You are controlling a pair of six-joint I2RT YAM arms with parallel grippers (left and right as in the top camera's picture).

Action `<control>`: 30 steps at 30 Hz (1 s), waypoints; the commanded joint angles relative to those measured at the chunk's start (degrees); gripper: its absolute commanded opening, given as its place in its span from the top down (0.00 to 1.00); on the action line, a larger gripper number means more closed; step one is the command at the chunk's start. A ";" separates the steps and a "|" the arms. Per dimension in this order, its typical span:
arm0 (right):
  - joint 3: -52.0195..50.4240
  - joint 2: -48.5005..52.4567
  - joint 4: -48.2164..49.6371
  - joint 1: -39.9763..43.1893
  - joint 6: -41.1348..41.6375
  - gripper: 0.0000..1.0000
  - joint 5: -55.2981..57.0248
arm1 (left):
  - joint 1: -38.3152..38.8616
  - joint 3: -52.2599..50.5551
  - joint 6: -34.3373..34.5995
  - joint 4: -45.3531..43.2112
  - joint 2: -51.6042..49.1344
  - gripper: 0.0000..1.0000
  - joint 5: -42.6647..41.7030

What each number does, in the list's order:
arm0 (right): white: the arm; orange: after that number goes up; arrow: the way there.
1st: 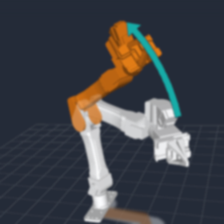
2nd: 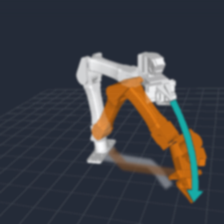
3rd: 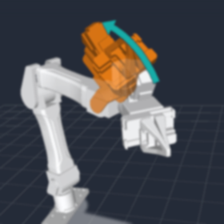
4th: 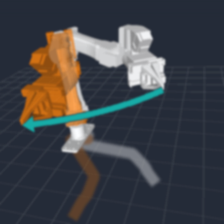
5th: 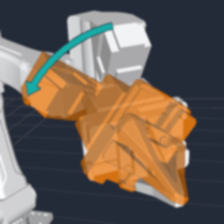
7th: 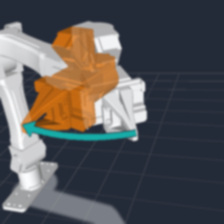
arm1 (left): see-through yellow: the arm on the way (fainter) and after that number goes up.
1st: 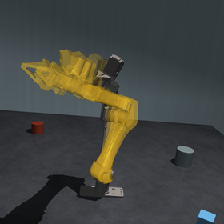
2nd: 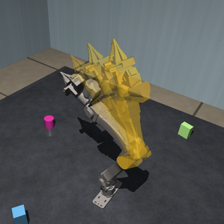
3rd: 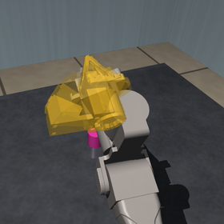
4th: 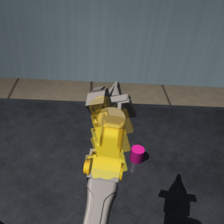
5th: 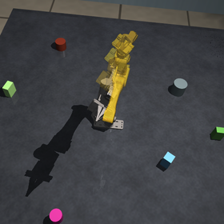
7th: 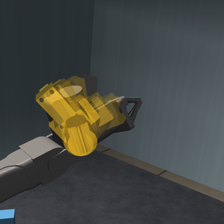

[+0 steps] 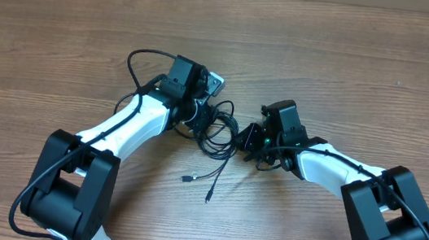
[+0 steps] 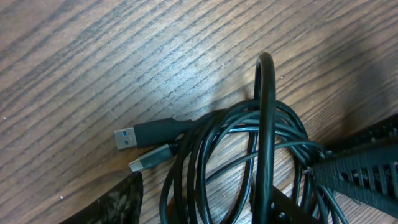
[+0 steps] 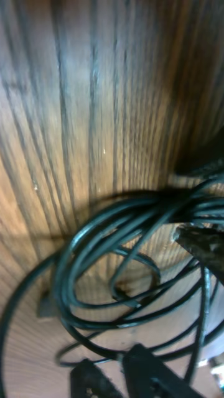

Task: Untangle cables
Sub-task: 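Grip the loops with the right gripper and press both grippers together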

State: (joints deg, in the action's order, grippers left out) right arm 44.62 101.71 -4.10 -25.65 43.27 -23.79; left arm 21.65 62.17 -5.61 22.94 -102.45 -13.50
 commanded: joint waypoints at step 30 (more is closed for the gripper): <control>6.51 0.70 -4.22 -11.47 -2.80 0.96 12.76 | -8.46 -0.61 4.52 -0.37 -1.31 0.53 2.89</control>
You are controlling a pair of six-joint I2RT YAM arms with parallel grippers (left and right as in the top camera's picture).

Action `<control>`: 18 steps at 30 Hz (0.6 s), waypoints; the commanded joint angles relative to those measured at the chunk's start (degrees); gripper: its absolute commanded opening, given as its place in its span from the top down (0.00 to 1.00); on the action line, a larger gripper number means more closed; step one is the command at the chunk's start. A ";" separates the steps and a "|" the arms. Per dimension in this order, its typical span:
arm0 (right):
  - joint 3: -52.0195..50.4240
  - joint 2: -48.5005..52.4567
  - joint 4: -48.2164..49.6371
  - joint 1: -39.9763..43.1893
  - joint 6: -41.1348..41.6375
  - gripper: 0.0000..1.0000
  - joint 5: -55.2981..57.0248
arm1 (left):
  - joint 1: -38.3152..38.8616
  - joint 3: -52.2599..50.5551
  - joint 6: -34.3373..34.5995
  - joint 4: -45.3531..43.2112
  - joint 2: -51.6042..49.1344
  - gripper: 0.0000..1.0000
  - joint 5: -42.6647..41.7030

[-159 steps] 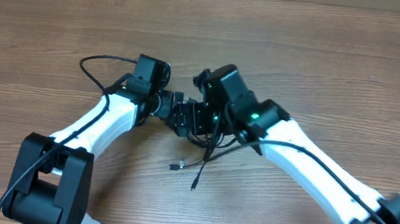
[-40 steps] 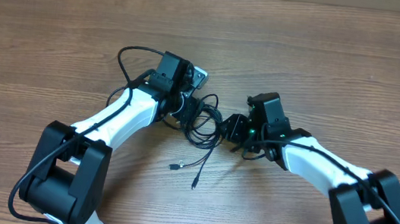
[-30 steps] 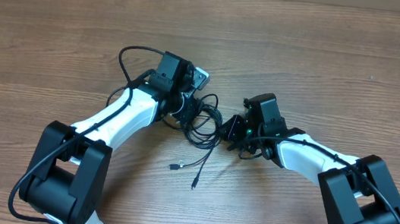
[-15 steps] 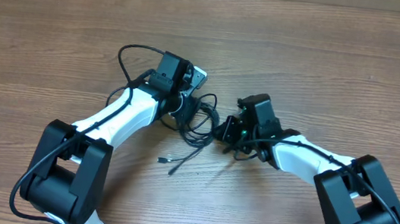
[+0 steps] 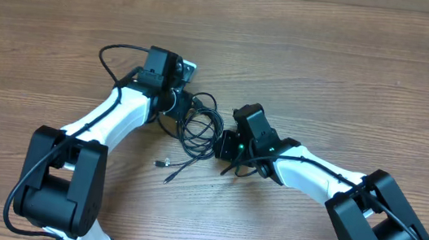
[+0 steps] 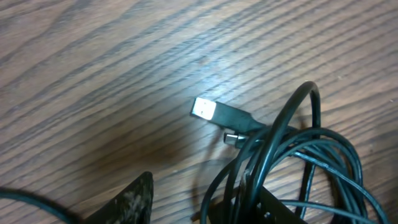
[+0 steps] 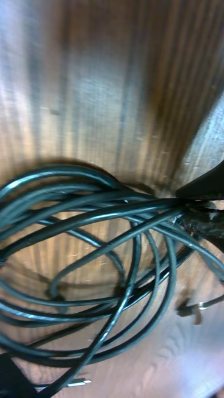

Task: Untangle cables
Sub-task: 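Grip the loops with the right gripper and press both grippers together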

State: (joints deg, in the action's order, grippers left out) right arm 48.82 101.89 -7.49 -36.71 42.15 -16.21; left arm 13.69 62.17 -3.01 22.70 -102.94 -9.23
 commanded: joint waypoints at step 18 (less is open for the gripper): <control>3.34 0.52 -10.14 -0.33 6.05 0.63 12.76 | -0.50 -0.61 1.95 -0.44 -0.83 0.46 -5.55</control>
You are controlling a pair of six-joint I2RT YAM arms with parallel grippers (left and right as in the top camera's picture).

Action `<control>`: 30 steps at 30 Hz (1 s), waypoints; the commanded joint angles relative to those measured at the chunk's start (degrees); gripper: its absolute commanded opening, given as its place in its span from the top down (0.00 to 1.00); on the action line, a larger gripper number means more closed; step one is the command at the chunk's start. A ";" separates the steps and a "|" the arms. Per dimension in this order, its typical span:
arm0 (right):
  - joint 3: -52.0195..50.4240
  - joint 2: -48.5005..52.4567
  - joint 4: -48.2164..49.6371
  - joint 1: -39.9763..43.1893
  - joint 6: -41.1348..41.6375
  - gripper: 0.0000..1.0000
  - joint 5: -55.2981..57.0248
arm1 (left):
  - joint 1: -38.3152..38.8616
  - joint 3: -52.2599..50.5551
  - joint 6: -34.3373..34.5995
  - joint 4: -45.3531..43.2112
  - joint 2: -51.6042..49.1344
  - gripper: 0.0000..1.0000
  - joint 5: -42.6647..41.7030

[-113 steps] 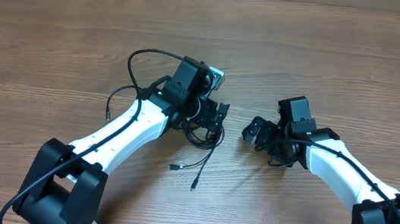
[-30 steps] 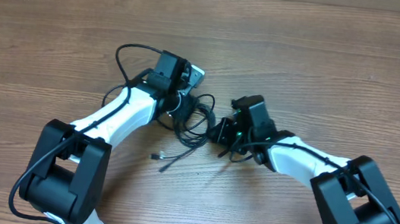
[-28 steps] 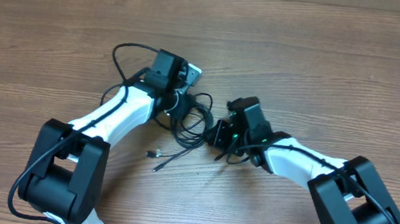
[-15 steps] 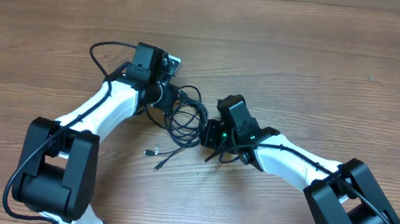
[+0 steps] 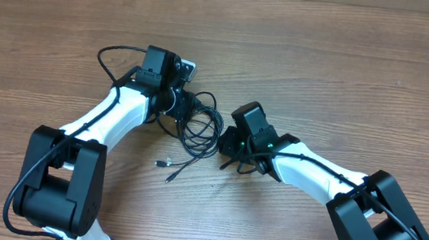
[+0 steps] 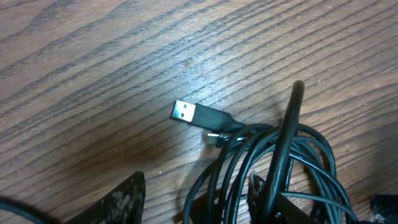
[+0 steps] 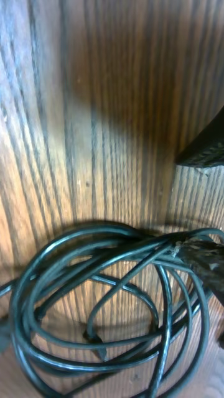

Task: Untangle cables
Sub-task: 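Grip the loops with the right gripper and press both grippers together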

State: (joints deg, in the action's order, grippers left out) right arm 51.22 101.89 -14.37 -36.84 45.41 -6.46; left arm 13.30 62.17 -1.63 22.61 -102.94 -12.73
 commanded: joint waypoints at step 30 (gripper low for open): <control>21.57 4.85 -30.84 -1.57 -12.28 0.50 2.99 | -0.26 -0.61 5.49 1.95 -5.33 0.60 0.50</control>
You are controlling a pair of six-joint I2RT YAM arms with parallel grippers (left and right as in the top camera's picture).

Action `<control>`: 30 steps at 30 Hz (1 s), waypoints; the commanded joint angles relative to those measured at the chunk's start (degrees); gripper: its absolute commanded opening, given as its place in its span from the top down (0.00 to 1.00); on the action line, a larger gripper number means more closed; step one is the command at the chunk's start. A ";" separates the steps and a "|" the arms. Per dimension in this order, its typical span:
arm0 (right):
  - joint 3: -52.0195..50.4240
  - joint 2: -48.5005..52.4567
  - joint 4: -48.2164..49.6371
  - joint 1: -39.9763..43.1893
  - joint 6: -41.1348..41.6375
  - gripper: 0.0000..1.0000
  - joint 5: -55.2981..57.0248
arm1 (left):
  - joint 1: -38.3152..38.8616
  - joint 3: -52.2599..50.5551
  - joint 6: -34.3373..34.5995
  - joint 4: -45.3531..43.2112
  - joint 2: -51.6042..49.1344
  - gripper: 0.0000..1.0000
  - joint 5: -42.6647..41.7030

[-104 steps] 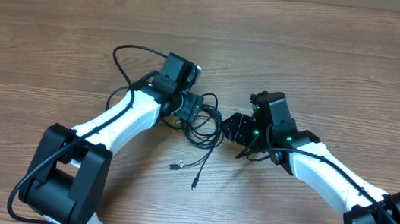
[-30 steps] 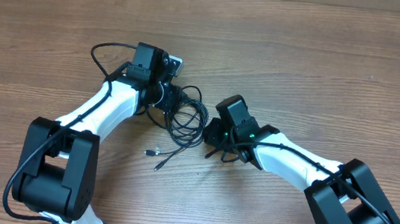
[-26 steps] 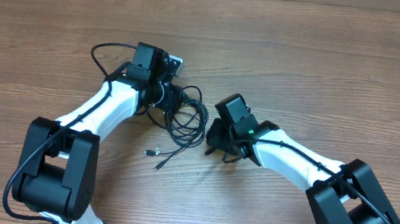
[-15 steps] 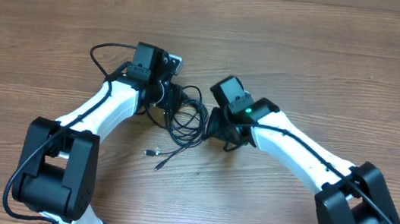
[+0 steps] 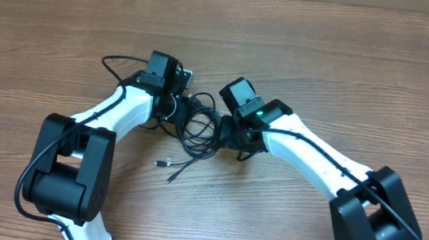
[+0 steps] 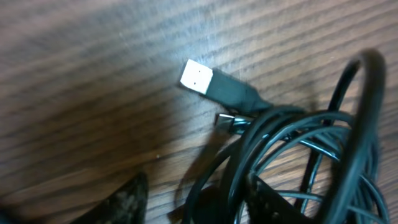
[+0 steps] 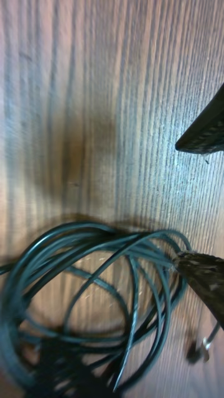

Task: Untangle cables
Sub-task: 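Grip the loops with the right gripper and press both grippers together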

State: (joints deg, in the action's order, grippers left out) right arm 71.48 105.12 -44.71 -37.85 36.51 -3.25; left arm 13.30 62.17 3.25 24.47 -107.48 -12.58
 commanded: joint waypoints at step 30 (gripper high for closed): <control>12.15 13.51 -2.58 -0.37 -11.28 0.43 2.56 | -0.90 1.36 16.44 -3.26 -0.76 0.63 2.08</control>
State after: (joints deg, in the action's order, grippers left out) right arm 82.98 117.14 -47.57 -37.67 25.45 -1.91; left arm 12.97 62.19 19.20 21.21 -107.55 -7.27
